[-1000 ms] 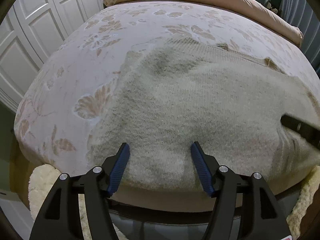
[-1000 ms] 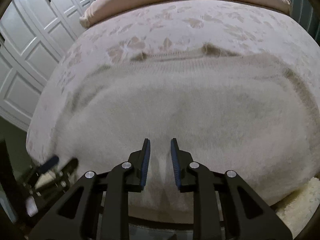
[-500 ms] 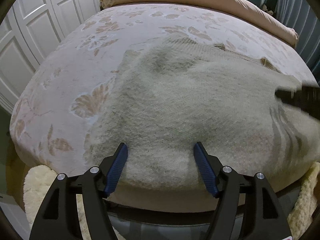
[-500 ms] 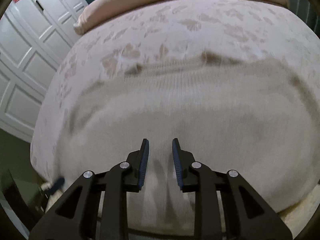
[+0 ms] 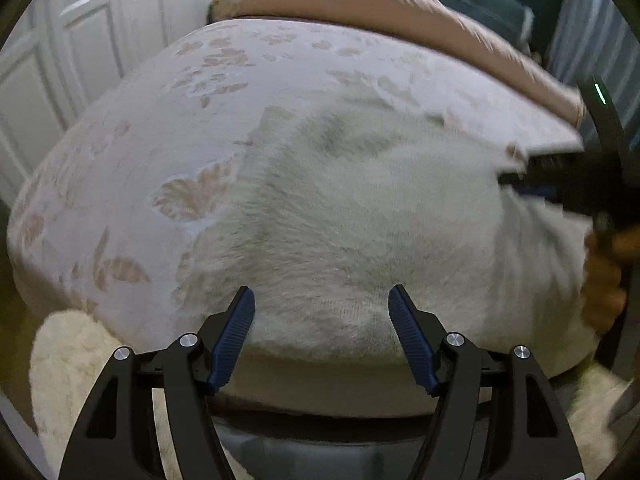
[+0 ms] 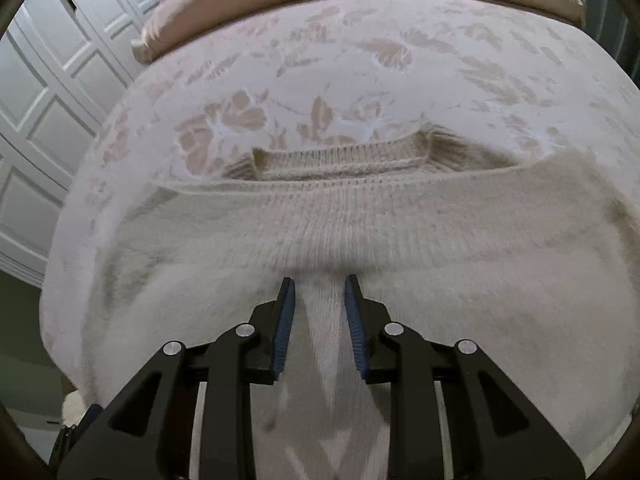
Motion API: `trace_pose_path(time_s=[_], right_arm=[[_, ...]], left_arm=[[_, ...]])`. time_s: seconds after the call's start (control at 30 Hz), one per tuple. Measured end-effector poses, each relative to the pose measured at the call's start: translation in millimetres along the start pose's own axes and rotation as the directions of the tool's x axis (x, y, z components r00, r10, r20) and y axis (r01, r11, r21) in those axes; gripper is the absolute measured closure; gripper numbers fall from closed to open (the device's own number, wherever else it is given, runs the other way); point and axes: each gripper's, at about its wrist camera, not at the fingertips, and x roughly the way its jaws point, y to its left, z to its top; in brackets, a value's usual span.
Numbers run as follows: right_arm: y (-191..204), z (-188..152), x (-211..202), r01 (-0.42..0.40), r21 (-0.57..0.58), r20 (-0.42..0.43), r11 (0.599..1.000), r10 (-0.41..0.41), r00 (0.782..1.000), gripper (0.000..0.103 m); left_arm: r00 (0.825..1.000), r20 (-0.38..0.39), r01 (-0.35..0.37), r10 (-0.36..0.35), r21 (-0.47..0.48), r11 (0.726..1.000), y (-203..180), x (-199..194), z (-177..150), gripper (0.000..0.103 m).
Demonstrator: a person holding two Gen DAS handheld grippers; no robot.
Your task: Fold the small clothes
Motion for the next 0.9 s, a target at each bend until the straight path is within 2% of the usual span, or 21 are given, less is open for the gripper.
trace_pose_path(time_s=[0.1, 0.2, 0.3, 0.4, 0.47, 0.57, 0.63, 0.73, 0.77, 0.8, 0.9], right_arm=[[-4, -24, -27, -0.043, 0.008, 0.026, 0.999, 0.043, 0.999, 0.078], [-8, -48, -40, -0.070, 0.014, 0.005, 0.997, 0.070, 0.998, 0.078], [-10, -64, -24, -0.051, 0.007, -0.057, 0.999, 0.051, 0.997, 0.078], [-10, -67, -15, -0.054, -0.002, -0.048, 0.999, 0.054, 0.997, 0.077], [-8, -66, -14, -0.052, -0.005, -0.051, 0.999, 0.051, 0.997, 0.075], [-6, -68, -14, -0.048, -0.031, -0.044, 0.998, 0.047, 0.998, 0.073], [-7, -69, -16, -0.062, -0.037, -0.029, 0.997, 0.061, 0.998, 0.072], [-19, -76, -30, -0.137, 0.015, 0.015, 0.991, 0.136, 0.991, 0.067], [-24, -79, -36, -0.167, 0.035, 0.035, 0.985, 0.166, 0.985, 0.065], [-31, -83, -43, -0.188, 0.051, 0.058, 0.981, 0.185, 0.981, 0.064], [-52, -93, -63, -0.176, 0.056, 0.102, 0.983, 0.170, 0.980, 0.064]], left_arm=[[0.999, 0.026, 0.023, -0.020, -0.097, 0.995, 21, -16, 6, 0.027], [0.999, 0.021, 0.033, -0.031, -0.153, 0.988, 37, -17, 12, 0.025], [0.998, -0.027, 0.056, -0.063, -0.219, 0.974, 47, 1, 17, 0.025], [0.992, -0.060, 0.090, -0.111, -0.283, 0.955, 50, 24, 17, 0.025], [0.983, -0.089, 0.120, -0.160, -0.349, 0.929, 53, 38, 17, 0.025], [0.982, -0.047, 0.153, -0.185, -0.388, 0.909, 53, 35, 20, 0.027], [0.981, -0.043, 0.155, -0.188, -0.404, 0.902, 50, 31, 25, 0.033], [0.977, -0.006, 0.193, -0.212, -0.392, 0.900, 43, 16, 32, 0.059], [0.976, 0.007, 0.204, -0.217, -0.373, 0.905, 39, 10, 35, 0.076], [0.975, 0.016, 0.214, -0.223, -0.353, 0.911, 33, 5, 38, 0.081], [0.965, 0.053, 0.261, -0.257, -0.281, 0.924, 9, -14, 51, 0.086]])
